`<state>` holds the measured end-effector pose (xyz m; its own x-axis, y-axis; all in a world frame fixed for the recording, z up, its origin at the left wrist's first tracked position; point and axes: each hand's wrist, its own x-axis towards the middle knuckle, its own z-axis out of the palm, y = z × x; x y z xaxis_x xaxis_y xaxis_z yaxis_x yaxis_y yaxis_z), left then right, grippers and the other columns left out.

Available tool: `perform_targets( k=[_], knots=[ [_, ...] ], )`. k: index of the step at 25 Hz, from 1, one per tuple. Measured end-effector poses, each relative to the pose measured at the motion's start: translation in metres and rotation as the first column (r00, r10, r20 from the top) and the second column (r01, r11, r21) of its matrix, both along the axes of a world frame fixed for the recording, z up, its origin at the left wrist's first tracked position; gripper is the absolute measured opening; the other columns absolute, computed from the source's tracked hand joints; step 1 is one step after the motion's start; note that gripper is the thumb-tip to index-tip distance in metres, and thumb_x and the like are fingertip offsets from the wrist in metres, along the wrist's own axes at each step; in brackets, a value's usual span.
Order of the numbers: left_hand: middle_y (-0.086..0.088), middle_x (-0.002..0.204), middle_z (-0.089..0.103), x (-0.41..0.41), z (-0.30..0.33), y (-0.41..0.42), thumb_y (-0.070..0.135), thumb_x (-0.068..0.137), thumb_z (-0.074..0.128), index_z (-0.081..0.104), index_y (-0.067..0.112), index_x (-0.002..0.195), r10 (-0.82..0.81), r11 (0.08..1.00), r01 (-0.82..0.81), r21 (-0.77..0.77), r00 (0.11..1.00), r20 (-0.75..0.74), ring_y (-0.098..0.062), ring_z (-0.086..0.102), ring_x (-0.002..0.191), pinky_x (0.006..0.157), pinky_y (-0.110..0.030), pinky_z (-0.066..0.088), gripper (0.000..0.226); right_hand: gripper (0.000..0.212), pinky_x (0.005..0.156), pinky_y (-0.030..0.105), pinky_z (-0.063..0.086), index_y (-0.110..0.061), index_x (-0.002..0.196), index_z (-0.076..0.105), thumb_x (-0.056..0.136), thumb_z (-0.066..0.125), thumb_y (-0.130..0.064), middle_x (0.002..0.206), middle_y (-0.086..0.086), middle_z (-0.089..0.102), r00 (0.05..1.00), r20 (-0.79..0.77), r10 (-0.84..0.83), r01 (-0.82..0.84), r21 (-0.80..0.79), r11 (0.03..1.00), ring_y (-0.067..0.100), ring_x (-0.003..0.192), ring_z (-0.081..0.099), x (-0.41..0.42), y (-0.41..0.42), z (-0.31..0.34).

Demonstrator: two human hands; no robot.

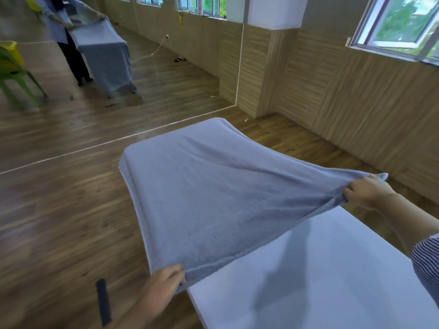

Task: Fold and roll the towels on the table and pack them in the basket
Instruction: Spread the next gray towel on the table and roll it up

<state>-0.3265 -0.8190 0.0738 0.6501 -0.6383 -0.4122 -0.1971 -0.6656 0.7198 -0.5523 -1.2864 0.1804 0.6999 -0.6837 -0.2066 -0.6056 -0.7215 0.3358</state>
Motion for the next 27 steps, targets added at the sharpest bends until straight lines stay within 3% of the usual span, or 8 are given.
perform_targets(
  k=[2,3,6,9,14,18,24,27],
  knots=[
    [0.02,0.056,0.055,-0.045,-0.001,0.002,0.016,0.091,0.052,0.053,0.041,0.05,-0.027,0.999,0.027,0.023,1.0,0.011,0.006,0.053,0.062,0.061,-0.016,0.034,0.049,0.014,0.073,0.033,0.046,-0.026,0.081,0.065,0.088,0.055,-0.033,0.088,-0.002,0.065,0.987,-0.111,0.112,-0.116,-0.029,0.993,0.019,0.083,0.061,-0.031,0.001,0.0],
    [0.023,0.059,0.056,-0.065,-0.003,0.004,0.022,0.09,0.052,0.054,0.045,0.056,-0.04,0.999,0.04,0.016,0.998,0.037,0.008,0.054,0.067,0.063,-0.016,0.036,0.041,0.01,0.073,0.034,0.047,-0.029,0.079,0.066,0.085,0.059,-0.031,0.088,-0.003,0.067,0.966,-0.151,0.209,-0.23,-0.135,0.964,0.017,0.082,0.061,-0.047,-0.005,-0.001],
    [0.017,0.059,0.049,-0.106,-0.013,0.01,0.026,0.087,0.053,0.047,0.04,0.067,-0.087,0.996,0.084,0.021,0.986,0.142,0.002,0.05,0.064,0.06,-0.018,0.035,0.026,0.032,0.08,0.024,0.033,-0.034,0.077,0.055,0.097,0.03,-0.029,0.102,-0.011,0.061,0.988,-0.063,0.144,-0.15,-0.115,0.982,0.009,0.089,0.048,-0.083,-0.006,-0.011],
    [0.006,0.066,0.05,-0.141,-0.019,0.02,0.026,0.089,0.052,0.046,0.027,0.077,-0.083,0.997,0.08,0.022,0.977,0.197,-0.003,0.051,0.064,0.06,-0.02,0.035,0.014,0.032,0.076,0.023,0.029,-0.031,0.073,0.047,0.097,0.027,-0.027,0.108,-0.006,0.064,0.994,-0.013,0.111,-0.112,-0.126,0.986,0.012,0.092,0.05,-0.113,0.008,-0.019],
    [-0.003,0.068,0.049,-0.216,-0.02,0.039,0.026,0.093,0.048,0.046,0.011,0.081,-0.027,1.0,0.028,0.0,0.966,0.259,-0.008,0.051,0.062,0.059,-0.029,0.034,0.019,0.039,0.07,0.028,0.029,-0.029,0.048,0.033,0.082,0.017,-0.04,0.093,0.004,0.068,0.994,0.105,0.028,-0.026,-0.027,0.999,0.02,0.082,0.051,-0.184,0.015,-0.027],
    [-0.004,0.069,0.047,-0.286,-0.029,0.053,0.026,0.093,0.048,0.04,0.02,0.082,-0.012,1.0,0.016,-0.015,0.97,0.244,-0.011,0.05,0.059,0.057,-0.03,0.032,0.015,0.039,0.071,0.027,0.03,-0.028,0.052,0.042,0.091,0.036,-0.029,0.085,0.001,0.066,0.994,0.103,0.038,-0.034,-0.043,0.998,0.014,0.077,0.046,-0.247,0.035,-0.01],
    [0.011,0.077,0.052,-0.363,-0.045,0.062,0.032,0.09,0.048,0.043,0.04,0.08,-0.018,0.999,0.012,0.037,0.987,0.159,-0.008,0.054,0.065,0.06,-0.024,0.034,0.014,0.034,0.07,0.026,0.027,-0.027,0.057,0.044,0.091,0.039,-0.031,0.083,-0.004,0.063,0.993,0.032,0.109,-0.111,0.036,0.993,0.009,0.075,0.048,-0.317,0.034,-0.023],
    [0.004,0.079,0.053,-0.388,-0.049,0.057,0.036,0.086,0.048,0.048,0.03,0.079,0.062,0.998,-0.066,0.022,0.985,0.16,-0.01,0.058,0.069,0.063,-0.021,0.037,0.009,0.033,0.066,0.025,0.026,-0.026,0.058,0.046,0.09,0.039,-0.031,0.072,-0.007,0.056,0.979,0.034,0.203,-0.205,0.054,0.977,0.009,0.073,0.05,-0.332,0.019,-0.038]
  ],
)
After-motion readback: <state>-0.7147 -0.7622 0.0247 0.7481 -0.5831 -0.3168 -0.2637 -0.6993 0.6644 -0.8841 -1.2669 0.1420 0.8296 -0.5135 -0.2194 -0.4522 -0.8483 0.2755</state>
